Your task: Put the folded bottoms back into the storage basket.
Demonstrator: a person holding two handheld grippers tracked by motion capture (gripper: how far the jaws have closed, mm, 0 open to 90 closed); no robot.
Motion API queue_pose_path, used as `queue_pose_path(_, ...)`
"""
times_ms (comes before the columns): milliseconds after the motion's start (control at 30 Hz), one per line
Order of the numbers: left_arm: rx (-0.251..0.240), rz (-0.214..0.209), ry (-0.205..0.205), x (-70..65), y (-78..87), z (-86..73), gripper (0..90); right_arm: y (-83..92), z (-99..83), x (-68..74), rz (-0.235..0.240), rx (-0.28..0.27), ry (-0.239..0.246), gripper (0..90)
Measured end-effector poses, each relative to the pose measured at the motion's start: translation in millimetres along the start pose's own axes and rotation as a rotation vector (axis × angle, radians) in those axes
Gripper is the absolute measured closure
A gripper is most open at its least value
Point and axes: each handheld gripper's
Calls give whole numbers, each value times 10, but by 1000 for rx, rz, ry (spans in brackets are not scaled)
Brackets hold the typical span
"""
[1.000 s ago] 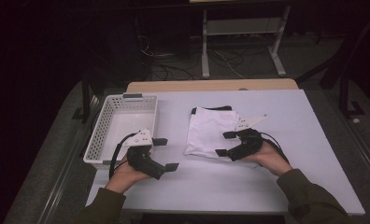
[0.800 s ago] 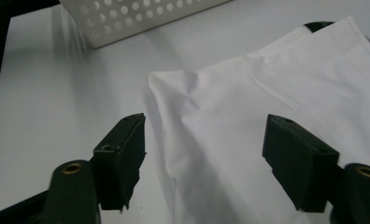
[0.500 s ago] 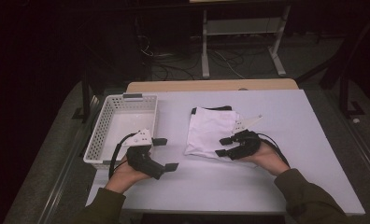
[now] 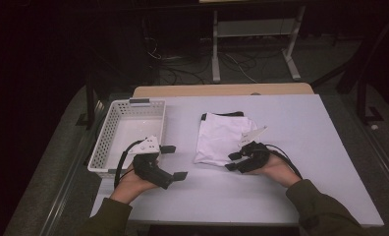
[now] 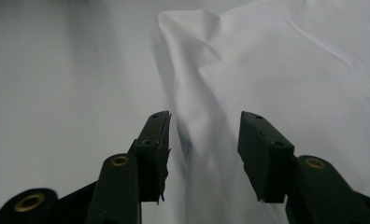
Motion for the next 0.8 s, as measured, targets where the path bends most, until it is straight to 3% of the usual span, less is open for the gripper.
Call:
queue_pose_path(133, -2, 0, 2, 0, 2, -1, 0, -24, -15, -3, -1, 11, 2, 525)
queue_pose_path(400, 1, -2, 2, -1, -1, -1, 0, -68, -33, 25, -36, 35, 67, 548)
queue_pose_path(600, 0, -3, 2, -1, -1, 0, 0, -70, -33, 49, -93, 43, 117, 690)
queue_pose_path(800, 0, -3, 2, 1, -2, 1, 0, -74, -26, 46, -81, 46, 133, 820)
Point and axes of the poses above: each handheld gripper's, and its own axes: y roughly backward along the jaws, z roughly out of its top, x roughly to its left
